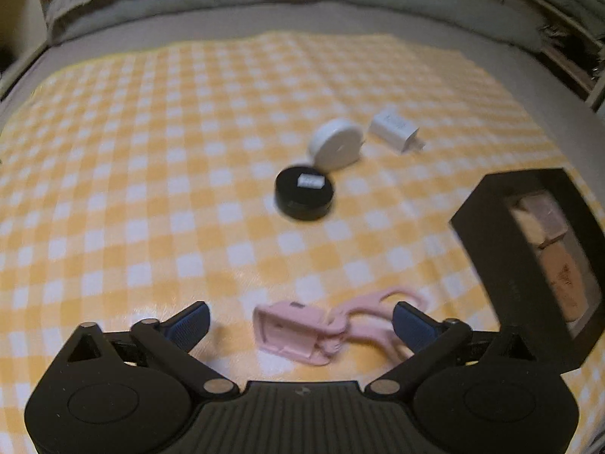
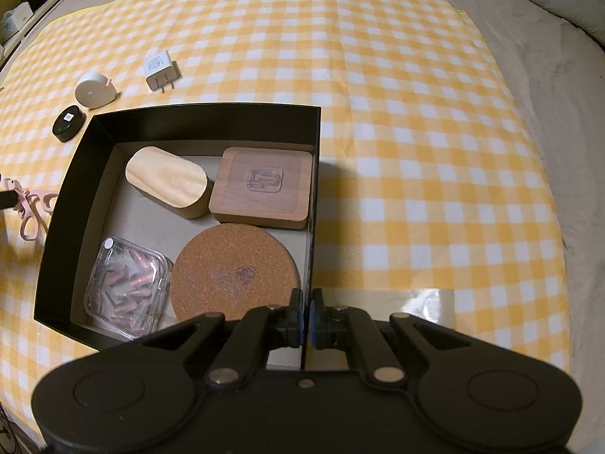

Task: Organize rigid objects
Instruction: 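Reach the left tool to the pink scissors and grasp them, then carry the pink scissors with the left tool into the box, release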

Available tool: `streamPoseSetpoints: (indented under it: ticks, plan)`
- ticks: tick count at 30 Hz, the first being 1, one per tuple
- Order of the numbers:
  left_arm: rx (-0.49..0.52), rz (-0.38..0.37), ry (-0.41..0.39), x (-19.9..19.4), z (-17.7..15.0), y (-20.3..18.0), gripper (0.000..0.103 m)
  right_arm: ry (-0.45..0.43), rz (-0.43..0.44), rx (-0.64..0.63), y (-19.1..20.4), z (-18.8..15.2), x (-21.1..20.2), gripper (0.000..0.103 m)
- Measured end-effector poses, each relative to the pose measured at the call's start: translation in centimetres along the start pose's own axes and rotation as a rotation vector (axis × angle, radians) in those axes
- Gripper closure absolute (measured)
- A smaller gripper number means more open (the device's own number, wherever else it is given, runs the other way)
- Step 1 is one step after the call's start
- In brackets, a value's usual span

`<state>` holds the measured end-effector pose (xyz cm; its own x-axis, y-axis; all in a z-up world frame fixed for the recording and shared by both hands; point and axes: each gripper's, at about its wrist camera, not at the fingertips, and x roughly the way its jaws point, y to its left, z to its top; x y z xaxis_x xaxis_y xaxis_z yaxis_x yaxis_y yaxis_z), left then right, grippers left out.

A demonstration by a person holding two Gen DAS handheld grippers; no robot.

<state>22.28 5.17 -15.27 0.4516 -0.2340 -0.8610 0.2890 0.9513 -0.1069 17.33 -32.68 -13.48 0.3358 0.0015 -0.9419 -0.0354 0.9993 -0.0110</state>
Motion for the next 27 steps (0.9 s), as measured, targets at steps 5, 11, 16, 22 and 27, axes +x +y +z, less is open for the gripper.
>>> streamPoseSetpoints:
  ticks: [5,11,16,22,27]
  plan:
    - [-0.008,-0.013,0.027,1.0,-0.4,0.9,0.025,0.0,0.001,-0.001,-0.1,0.0,0.0,0.099]
    - [0.008,-0.063,0.013,0.8,-0.4,0.8,0.043,0.0,0.002,0.0,0.0,0.0,-0.1,0.099]
    - [-0.003,-0.047,0.012,0.6,-0.2,0.6,0.043,0.0,0.0,0.0,-0.1,0.0,-0.2,0.099]
    - [-0.076,-0.086,-0.035,-1.1,0.6,0.4,0.043,-0.001,0.001,-0.001,0.0,0.0,-0.1,0.099]
    - [-0.108,-0.191,-0.104,-3.5,2.0,-1.5,0.043,-0.001,0.001,-0.002,0.0,0.0,-0.2,0.099]
